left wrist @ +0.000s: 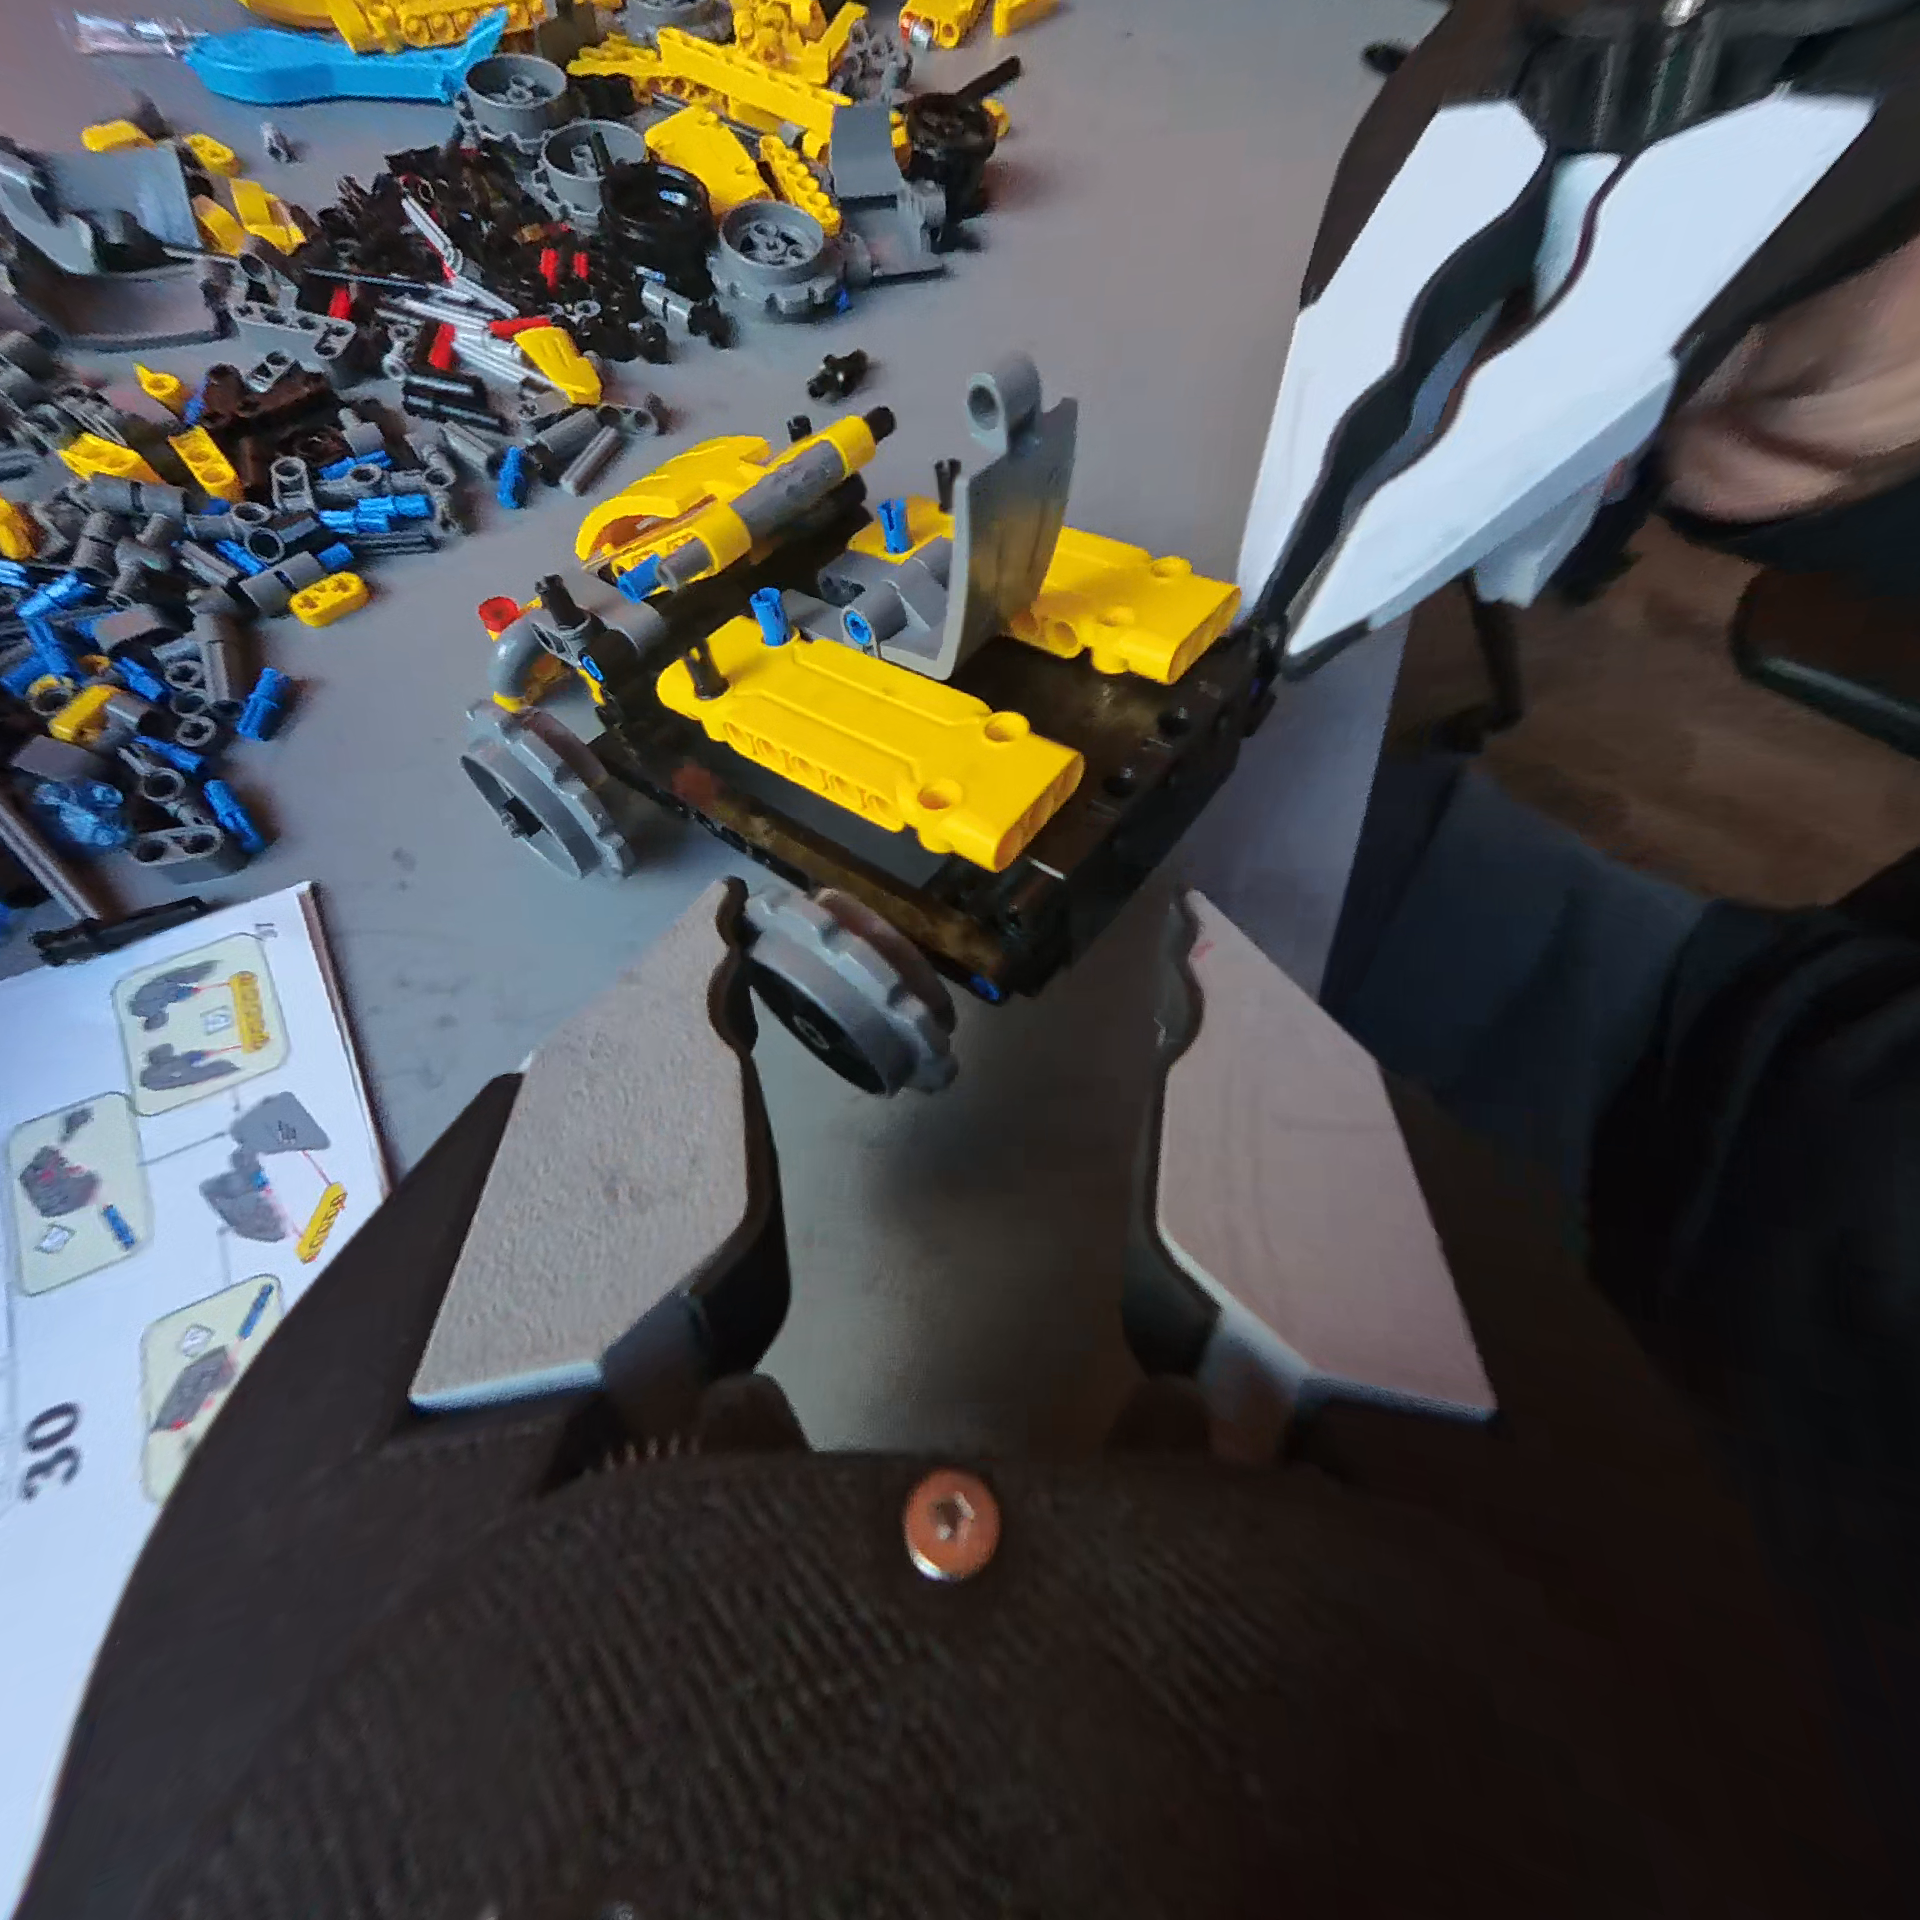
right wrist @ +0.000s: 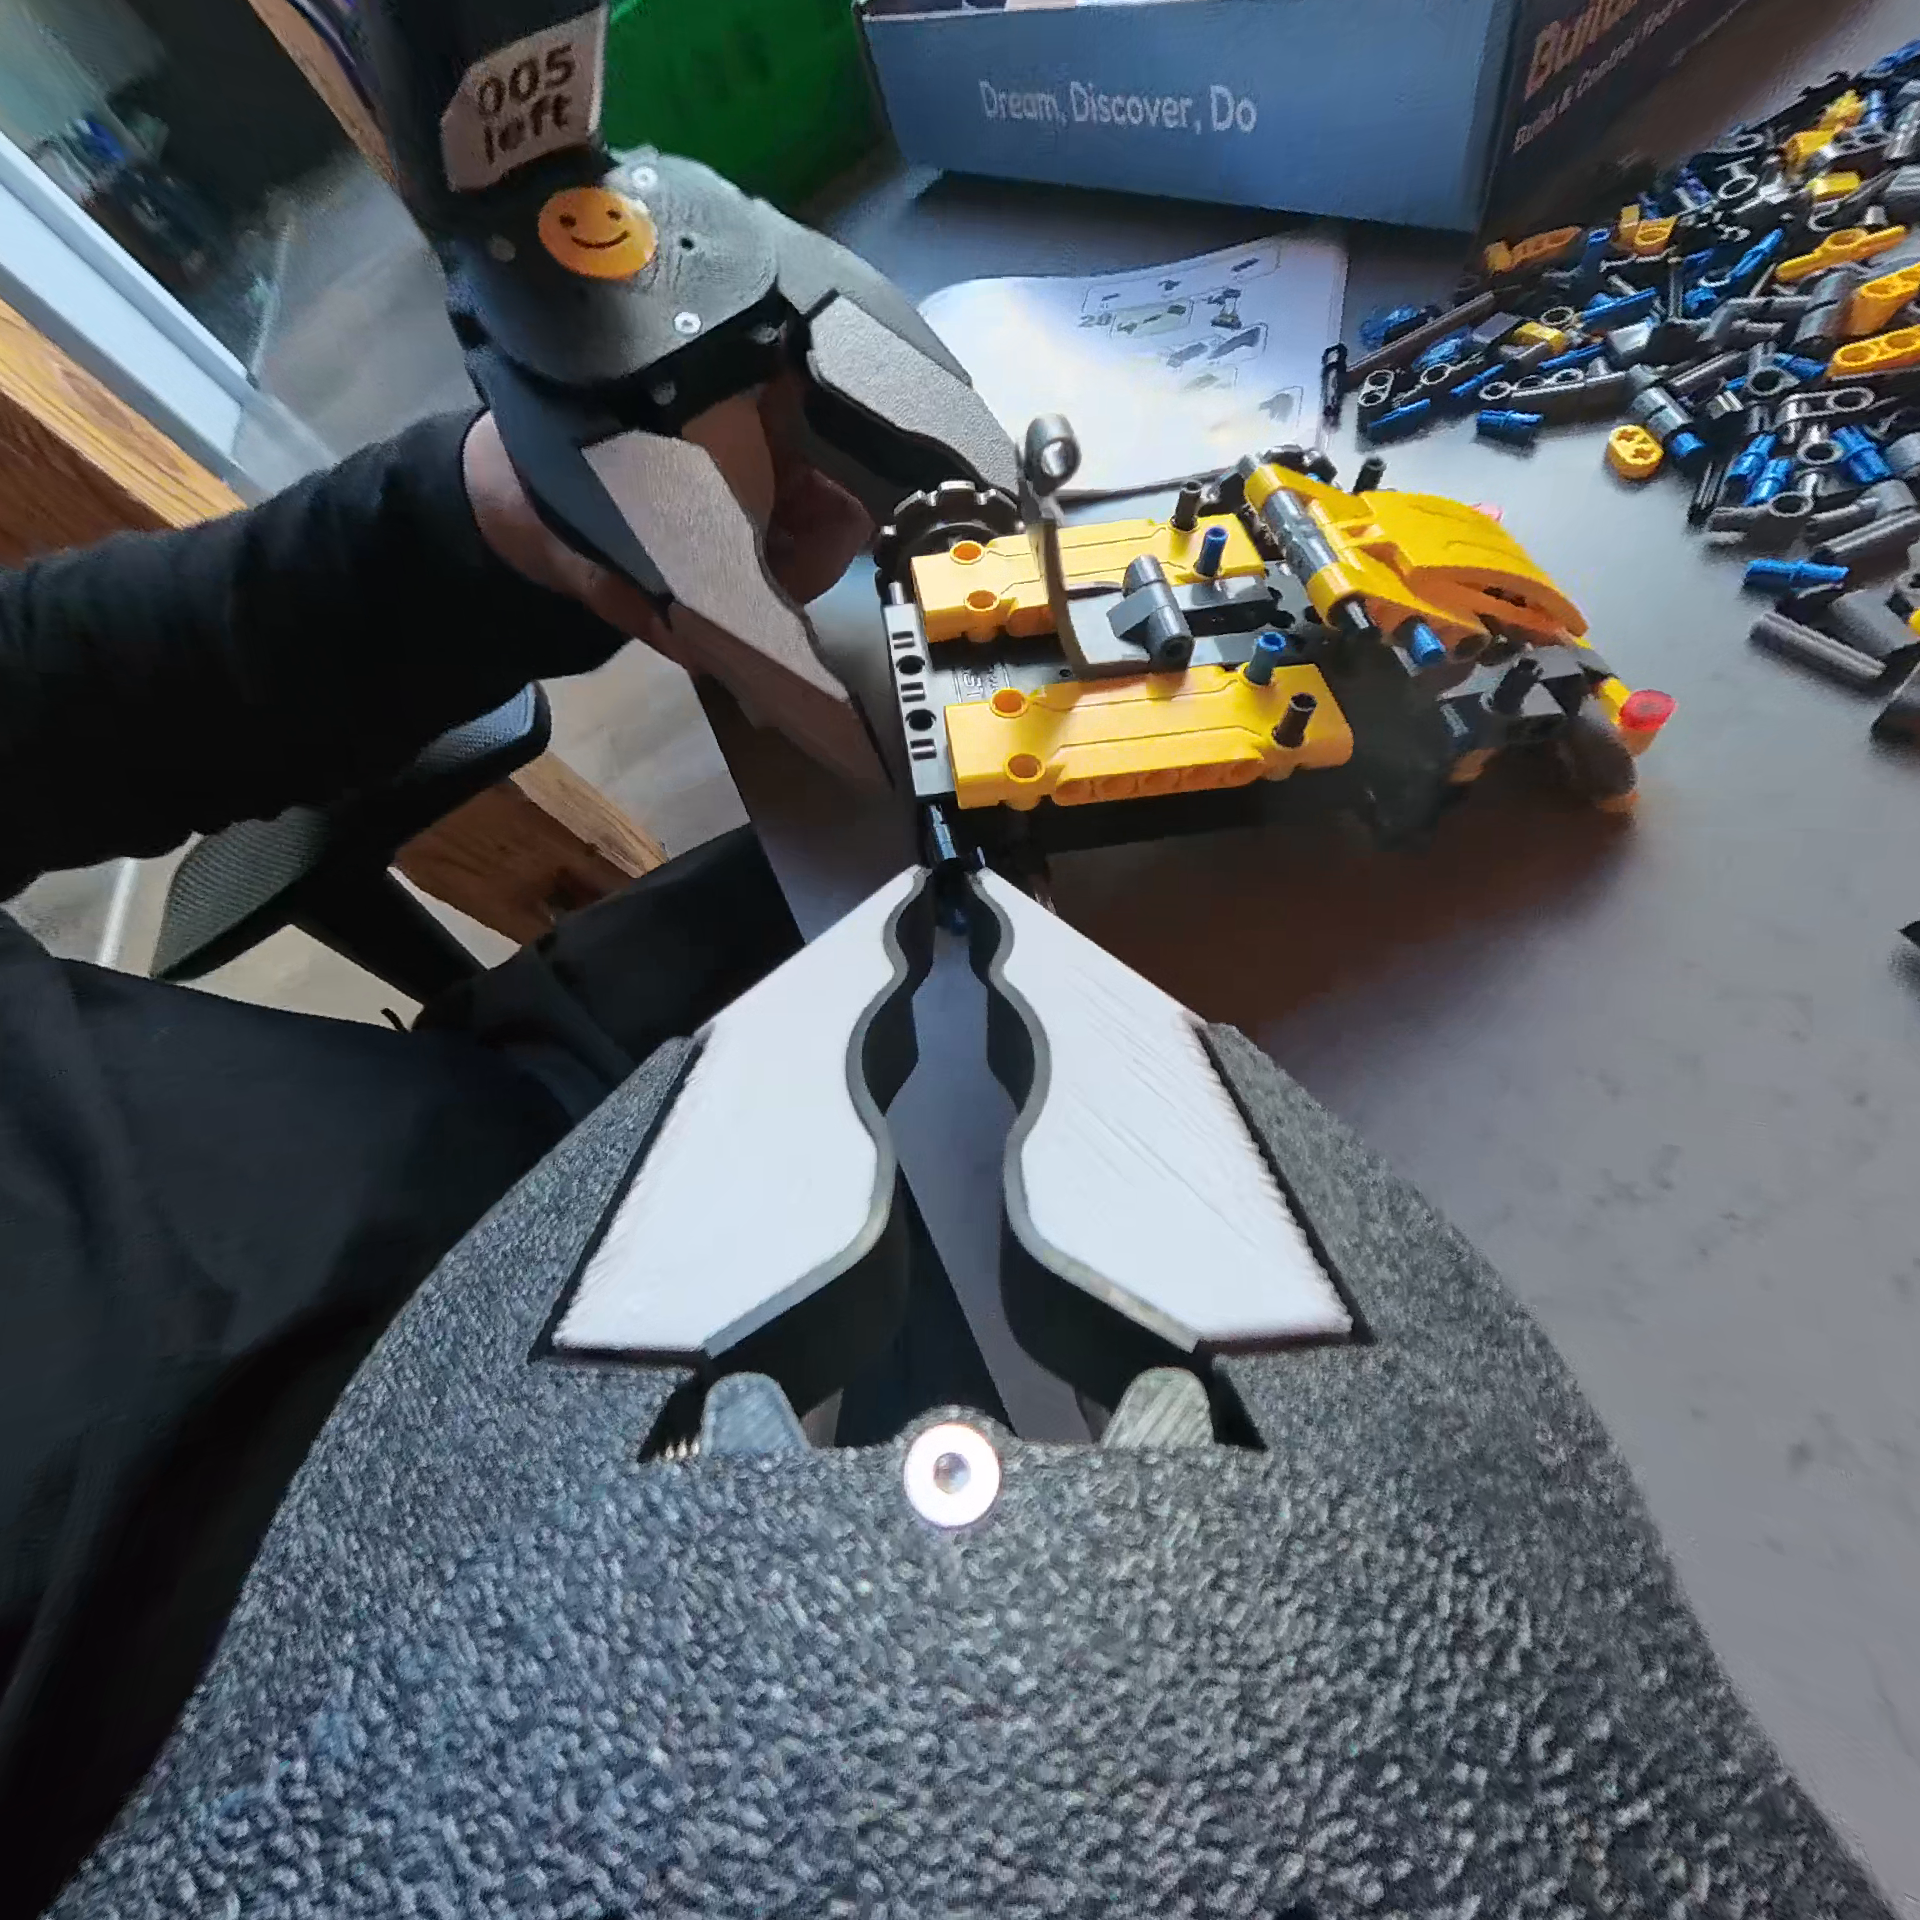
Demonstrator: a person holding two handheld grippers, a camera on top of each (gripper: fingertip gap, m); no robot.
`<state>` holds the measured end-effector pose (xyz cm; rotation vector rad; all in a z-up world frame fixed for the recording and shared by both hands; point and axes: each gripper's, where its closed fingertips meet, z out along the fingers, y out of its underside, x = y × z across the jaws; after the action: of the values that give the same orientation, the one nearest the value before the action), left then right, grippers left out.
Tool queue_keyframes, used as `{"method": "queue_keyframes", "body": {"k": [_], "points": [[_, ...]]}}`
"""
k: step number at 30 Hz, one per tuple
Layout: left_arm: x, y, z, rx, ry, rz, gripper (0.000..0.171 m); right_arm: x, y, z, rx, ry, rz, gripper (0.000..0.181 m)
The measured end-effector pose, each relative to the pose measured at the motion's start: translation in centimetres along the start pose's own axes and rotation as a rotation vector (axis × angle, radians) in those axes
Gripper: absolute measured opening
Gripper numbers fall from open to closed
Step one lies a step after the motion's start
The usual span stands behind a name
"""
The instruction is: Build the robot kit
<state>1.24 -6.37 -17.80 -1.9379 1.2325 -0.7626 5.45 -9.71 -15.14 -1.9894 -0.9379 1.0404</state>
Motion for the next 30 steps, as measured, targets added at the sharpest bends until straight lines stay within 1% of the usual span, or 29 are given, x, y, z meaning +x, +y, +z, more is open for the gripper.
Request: {"method": "queue_keyframes", "body": {"k": [2, 4, 5, 6, 7, 9, 11, 12, 15, 19, 21, 25, 28, 30], "points": [[-0.5, 0.1, 0.0, -0.012, -0.108, 0.082, 0.083, 0.1, 0.3, 0.1, 0.013, 0.001, 0.015, 0.005], [-1.9, -0.1, -0.6, -0.005, -0.300, 0.161, 0.093, 0.2, 0.6, 0.3, 0.013, 0.007, 0.018, 0.005], [-2.1, -0.2, -1.0, 0.011, -0.371, 0.197, 0.095, 0.2, 0.7, 0.4, 0.013, 0.008, 0.019, 0.006], [-2.0, -0.5, -1.5, 0.032, -0.433, 0.253, 0.093, 0.2, 0.8, 0.5, 0.016, 0.010, 0.018, 0.006], [-1.6, -0.8, -2.0, 0.055, -0.490, 0.343, 0.088, 0.2, 0.8, 0.5, 0.017, 0.011, 0.016, 0.005], [-0.8, -1.4, -2.7, 0.085, -0.620, 0.594, 0.079, 0.3, 0.8, 0.6, 0.016, 0.009, 0.016, 0.005], [-0.3, -1.6, -2.9, 0.054, -0.728, 0.830, 0.073, 0.3, 0.7, 0.6, 0.019, 0.006, 0.016, 0.005], [0.0, -1.6, -2.6, 0.035, -0.744, 0.902, 0.071, 0.3, 0.7, 0.6, 0.019, 0.005, 0.015, 0.005], [0.9, -1.6, -1.8, 0.021, -0.752, 1.043, 0.064, 0.3, 0.5, 0.5, 0.027, 0.006, 0.013, 0.005], [2.3, -2.5, -0.9, 0.051, -0.802, 1.283, 0.039, 0.3, 0.4, 0.5, 0.040, 0.004, 0.019, 0.005], [2.5, -2.4, -0.1, 0.043, -0.791, 1.307, 0.033, 0.3, 0.5, 0.6, 0.041, 0.004, 0.021, 0.005], [1.7, -2.3, 0.6, -0.001, -0.795, 1.282, 0.025, 0.2, 0.4, 0.6, 0.040, 0.002, 0.018, 0.005], [1.5, -2.5, 0.4, -0.008, -0.759, 1.218, 0.024, 0.3, 0.3, 0.7, 0.037, 0.009, 0.005, 0.005], [1.6, -3.1, 0.0, 0.030, -0.730, 1.154, 0.023, 0.2, -0.2, 0.5, 0.055, 0.006, 0.002, 0.005]]}}
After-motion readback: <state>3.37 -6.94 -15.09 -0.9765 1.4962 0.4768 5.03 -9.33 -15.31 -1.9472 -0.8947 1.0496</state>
